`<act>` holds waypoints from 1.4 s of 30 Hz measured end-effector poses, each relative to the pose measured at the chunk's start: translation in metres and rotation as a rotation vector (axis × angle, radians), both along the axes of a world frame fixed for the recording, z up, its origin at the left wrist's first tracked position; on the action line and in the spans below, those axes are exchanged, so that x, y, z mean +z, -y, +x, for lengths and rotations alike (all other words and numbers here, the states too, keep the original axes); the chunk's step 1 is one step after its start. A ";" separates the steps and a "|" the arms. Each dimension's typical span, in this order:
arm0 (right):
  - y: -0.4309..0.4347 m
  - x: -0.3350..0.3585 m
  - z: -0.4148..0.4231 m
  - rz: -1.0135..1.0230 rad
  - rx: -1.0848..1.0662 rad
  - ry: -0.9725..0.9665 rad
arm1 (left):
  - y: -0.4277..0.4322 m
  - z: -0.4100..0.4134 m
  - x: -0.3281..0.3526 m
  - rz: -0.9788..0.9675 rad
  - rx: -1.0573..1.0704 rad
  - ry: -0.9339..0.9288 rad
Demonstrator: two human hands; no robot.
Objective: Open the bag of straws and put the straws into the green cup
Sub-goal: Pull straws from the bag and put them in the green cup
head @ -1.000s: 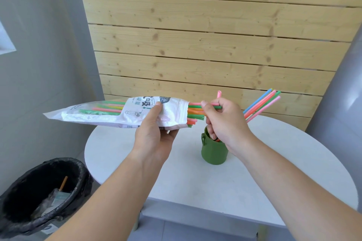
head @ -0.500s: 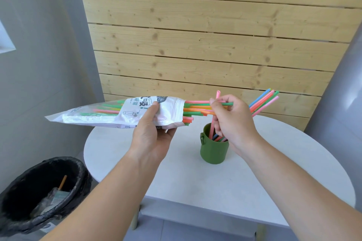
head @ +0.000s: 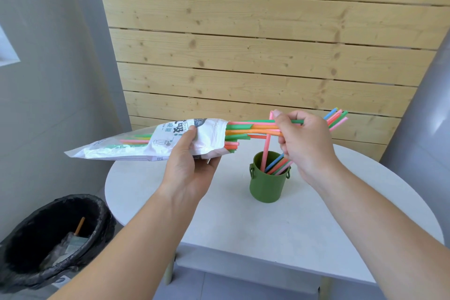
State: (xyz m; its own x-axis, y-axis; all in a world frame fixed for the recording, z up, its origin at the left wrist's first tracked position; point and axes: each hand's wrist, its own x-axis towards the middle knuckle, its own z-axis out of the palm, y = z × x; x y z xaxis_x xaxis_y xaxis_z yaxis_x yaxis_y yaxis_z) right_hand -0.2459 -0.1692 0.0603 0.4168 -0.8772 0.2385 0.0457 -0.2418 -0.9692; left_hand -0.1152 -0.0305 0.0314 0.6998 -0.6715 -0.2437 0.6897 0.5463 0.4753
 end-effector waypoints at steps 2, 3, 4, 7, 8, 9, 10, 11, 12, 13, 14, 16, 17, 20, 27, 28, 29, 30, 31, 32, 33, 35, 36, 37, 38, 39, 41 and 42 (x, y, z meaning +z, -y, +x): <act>0.006 0.006 -0.006 -0.010 0.007 -0.002 | -0.002 0.002 0.000 -0.009 0.017 -0.023; 0.008 0.008 -0.008 -0.011 0.018 -0.003 | -0.002 0.003 0.001 -0.010 0.022 -0.031; 0.009 0.009 -0.011 -0.014 0.029 -0.006 | -0.002 0.003 0.001 -0.013 0.024 -0.037; 0.010 0.010 -0.016 -0.017 0.055 -0.014 | -0.002 0.003 0.002 -0.019 0.030 -0.031; 0.010 0.009 -0.018 -0.016 0.059 -0.018 | -0.002 0.002 0.002 -0.017 0.029 -0.023; 0.010 0.008 -0.019 -0.017 0.056 -0.022 | -0.002 0.001 0.002 -0.014 0.028 -0.020; 0.011 0.008 -0.020 -0.021 0.047 -0.022 | -0.002 0.001 0.003 -0.015 0.024 -0.021; 0.013 0.009 -0.022 -0.028 0.035 -0.020 | -0.002 0.001 0.004 -0.019 0.021 -0.026; 0.015 0.010 -0.024 -0.039 0.024 -0.021 | -0.002 0.001 0.004 -0.020 0.022 -0.031; 0.018 0.012 -0.027 -0.054 0.019 -0.023 | -0.002 0.002 0.004 -0.013 0.027 -0.036; 0.021 0.014 -0.029 -0.068 0.019 -0.028 | -0.002 0.003 0.004 0.000 0.034 -0.042; 0.027 0.020 -0.036 -0.099 0.020 -0.038 | -0.002 0.006 0.003 0.009 0.037 -0.055; 0.030 0.023 -0.039 -0.115 0.020 -0.039 | -0.002 0.007 0.003 0.008 0.035 -0.063; 0.038 0.028 -0.046 -0.126 0.022 -0.008 | -0.002 0.010 0.002 0.015 0.047 -0.080; 0.048 0.027 -0.054 -0.099 0.022 0.005 | -0.003 0.012 0.003 0.023 0.074 -0.081; 0.049 0.025 -0.054 -0.095 0.025 -0.002 | -0.003 0.011 0.003 0.022 0.072 -0.083; 0.049 0.024 -0.053 -0.094 0.023 -0.012 | -0.003 0.011 0.003 0.026 0.073 -0.085; 0.050 0.024 -0.053 -0.094 0.016 -0.022 | -0.002 0.010 0.002 0.033 0.079 -0.086; 0.050 0.024 -0.054 -0.094 0.005 -0.031 | -0.002 0.011 0.001 0.042 0.087 -0.086; 0.052 0.024 -0.056 -0.091 -0.008 -0.037 | -0.002 0.011 0.001 0.049 0.094 -0.086; 0.053 0.025 -0.057 -0.087 -0.020 -0.038 | -0.002 0.012 0.000 0.051 0.098 -0.088; 0.057 0.028 -0.062 -0.074 -0.035 -0.035 | -0.001 0.014 -0.002 0.047 0.104 -0.090; 0.059 0.029 -0.065 -0.071 -0.040 -0.037 | 0.000 0.015 -0.002 0.047 0.108 -0.091; 0.061 0.030 -0.069 -0.073 -0.044 -0.046 | 0.000 0.016 -0.002 0.049 0.113 -0.092; 0.064 0.032 -0.072 -0.082 -0.047 -0.061 | 0.001 0.017 -0.002 0.052 0.118 -0.089; 0.066 0.032 -0.075 -0.094 -0.050 -0.078 | 0.001 0.018 -0.003 0.050 0.119 -0.085; 0.069 0.034 -0.081 -0.120 -0.058 -0.108 | 0.002 0.018 -0.003 0.043 0.120 -0.080; 0.071 0.034 -0.083 -0.132 -0.062 -0.123 | 0.002 0.018 -0.003 0.044 0.117 -0.079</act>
